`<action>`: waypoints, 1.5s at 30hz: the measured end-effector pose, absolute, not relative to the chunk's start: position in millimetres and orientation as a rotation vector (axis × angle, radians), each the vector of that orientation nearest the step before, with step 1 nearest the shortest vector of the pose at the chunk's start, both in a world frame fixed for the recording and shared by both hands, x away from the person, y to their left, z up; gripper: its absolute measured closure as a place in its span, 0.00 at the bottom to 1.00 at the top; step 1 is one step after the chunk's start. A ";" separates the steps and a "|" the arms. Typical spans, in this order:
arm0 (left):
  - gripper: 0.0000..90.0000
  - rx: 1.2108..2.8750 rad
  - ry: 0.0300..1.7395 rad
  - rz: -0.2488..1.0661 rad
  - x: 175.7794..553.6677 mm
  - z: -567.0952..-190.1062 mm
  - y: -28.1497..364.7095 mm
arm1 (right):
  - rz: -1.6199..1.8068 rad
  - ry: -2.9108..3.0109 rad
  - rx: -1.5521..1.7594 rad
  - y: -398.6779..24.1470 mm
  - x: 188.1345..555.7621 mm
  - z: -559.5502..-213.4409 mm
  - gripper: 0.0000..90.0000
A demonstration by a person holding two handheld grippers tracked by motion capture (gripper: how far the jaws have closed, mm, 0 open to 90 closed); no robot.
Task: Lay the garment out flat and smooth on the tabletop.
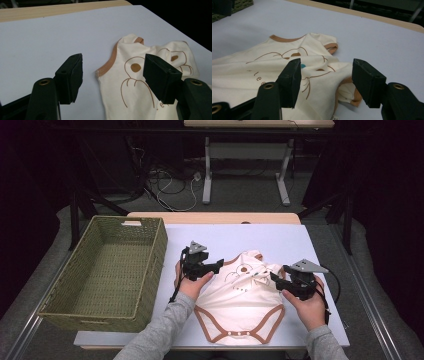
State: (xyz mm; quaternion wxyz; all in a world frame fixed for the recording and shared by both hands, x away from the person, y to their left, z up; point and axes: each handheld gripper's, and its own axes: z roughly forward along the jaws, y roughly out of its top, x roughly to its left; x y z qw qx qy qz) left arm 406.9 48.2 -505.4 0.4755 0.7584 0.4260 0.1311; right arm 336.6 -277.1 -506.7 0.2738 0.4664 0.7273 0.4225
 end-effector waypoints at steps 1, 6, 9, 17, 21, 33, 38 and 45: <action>0.37 1.859 1.046 0.317 409.3 -506.5 47.3 | 1.125 1.959 1.263 -278.4 336.8 -507.3 0.45; 0.37 1.853 1.051 0.300 424.4 -517.9 44.7 | 1.113 1.950 1.290 -283.7 338.0 -513.8 0.45; 0.38 1.829 1.059 0.286 432.7 -525.4 44.4 | 1.096 1.941 1.294 -285.3 338.3 -516.9 0.45; 0.41 1.882 1.098 0.253 449.5 -540.2 35.9 | 1.090 1.926 1.315 -288.9 337.8 -520.6 0.45; 0.46 1.912 1.102 0.268 454.5 -545.4 31.8 | 1.088 1.933 1.319 -289.3 338.6 -522.3 0.45; 0.61 1.964 1.158 0.181 458.5 -561.2 22.1 | 1.077 1.942 1.350 -289.8 340.6 -527.6 0.45; 0.72 1.984 1.167 0.190 458.6 -562.8 21.2 | 1.078 1.951 1.354 -288.9 340.9 -528.5 0.46; 0.93 2.027 1.152 0.190 457.0 -561.8 20.2 | 1.073 1.984 1.350 -287.3 339.8 -531.6 0.49</action>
